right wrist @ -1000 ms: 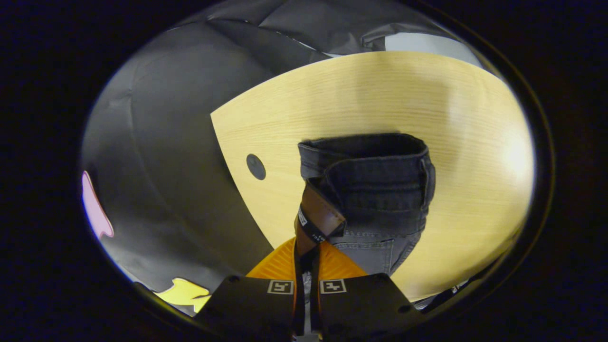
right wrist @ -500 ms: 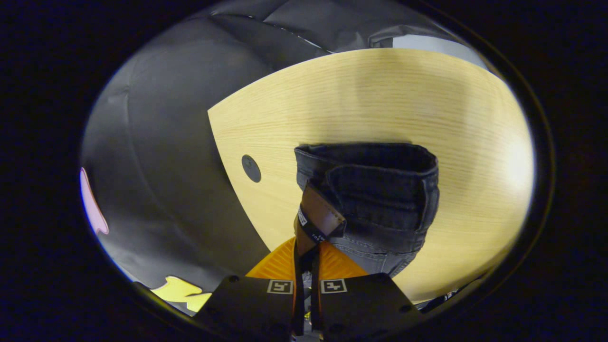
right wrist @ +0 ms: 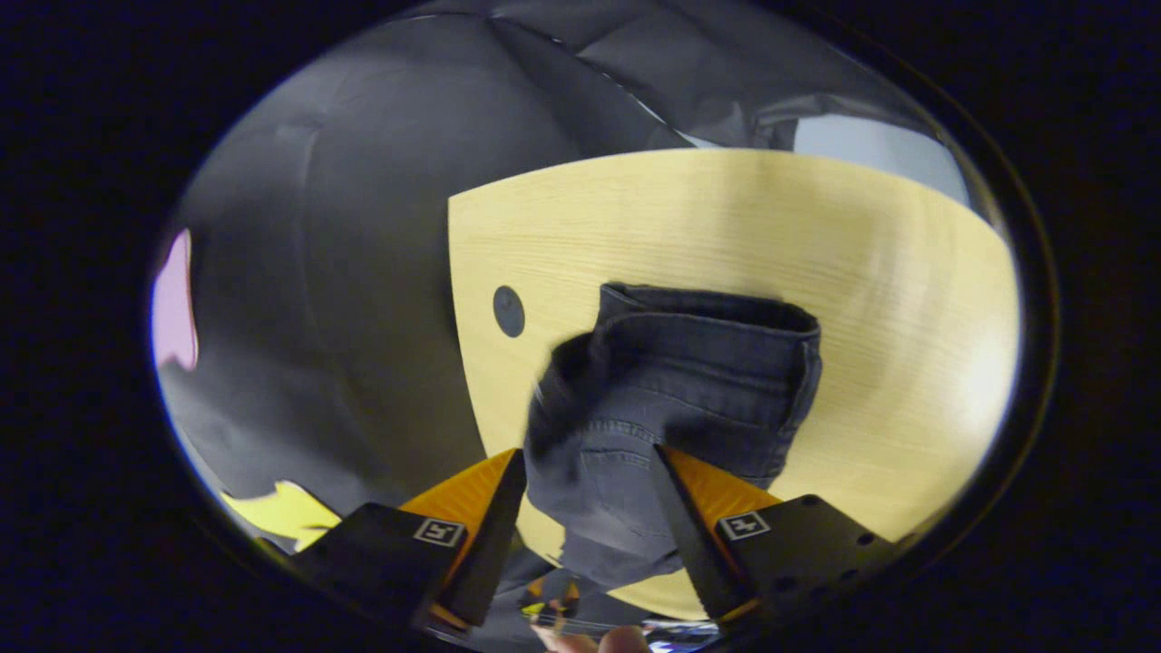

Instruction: Grasp the waist and the cuffs of the jeans and fold them to make the two legs overlap; first hold the waist and fold one-third of the jeans toward the cuffs, then hold the cuffs and fold the remaining one-third in the same direction to finish folding.

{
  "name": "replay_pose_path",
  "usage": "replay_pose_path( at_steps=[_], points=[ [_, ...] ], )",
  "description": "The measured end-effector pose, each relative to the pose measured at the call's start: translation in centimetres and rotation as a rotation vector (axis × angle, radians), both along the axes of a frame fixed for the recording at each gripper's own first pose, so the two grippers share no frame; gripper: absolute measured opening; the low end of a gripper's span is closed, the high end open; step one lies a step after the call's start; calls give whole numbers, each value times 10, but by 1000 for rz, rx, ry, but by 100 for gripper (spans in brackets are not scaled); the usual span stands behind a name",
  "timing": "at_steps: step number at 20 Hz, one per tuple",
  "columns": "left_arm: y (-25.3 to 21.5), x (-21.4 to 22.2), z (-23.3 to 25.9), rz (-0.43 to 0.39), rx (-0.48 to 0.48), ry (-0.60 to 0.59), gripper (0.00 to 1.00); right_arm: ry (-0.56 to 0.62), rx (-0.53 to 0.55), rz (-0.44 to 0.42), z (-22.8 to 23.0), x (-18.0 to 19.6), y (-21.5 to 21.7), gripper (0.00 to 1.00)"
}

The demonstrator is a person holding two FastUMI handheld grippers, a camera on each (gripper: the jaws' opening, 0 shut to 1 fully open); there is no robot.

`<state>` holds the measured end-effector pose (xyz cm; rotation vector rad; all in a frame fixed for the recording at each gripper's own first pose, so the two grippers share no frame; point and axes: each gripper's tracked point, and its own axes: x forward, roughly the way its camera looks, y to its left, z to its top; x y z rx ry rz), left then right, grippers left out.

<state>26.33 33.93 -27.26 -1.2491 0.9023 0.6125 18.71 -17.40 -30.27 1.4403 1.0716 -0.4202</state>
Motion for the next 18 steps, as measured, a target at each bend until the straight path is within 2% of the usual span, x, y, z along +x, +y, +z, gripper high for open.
replay_pose_path(
  at_steps=[1,2,5,9,10,11,15,16,17,18],
  points=[
    [-5,-5,12,-33,16,-19,89,-12,-72,53,6,-7,1,82],
    [-9,-11,25,-72,46,-45,89,-33,-147,114,13,-14,3,92],
    [-16,-39,76,-240,224,-150,90,-145,-385,295,47,-37,12,92],
    [-37,-87,158,-463,581,-344,89,-377,-810,490,101,-68,27,92],
    [-50,-102,171,-498,651,-391,90,-416,-900,529,111,-80,32,84],
    [-62,-115,180,-517,702,-432,89,-439,-974,557,117,-87,37,93],
    [-113,-177,201,-573,802,-553,89,-523,-1123,559,129,-124,61,94],
    [-124,-192,202,-605,852,-581,90,-536,-1156,554,131,-132,60,89],
    [-130,-205,205,-628,912,-602,90,-550,-1180,550,136,-145,61,95],
    [-137,-216,206,-655,957,-623,89,-559,-1191,540,141,-155,58,90]
  ],
)
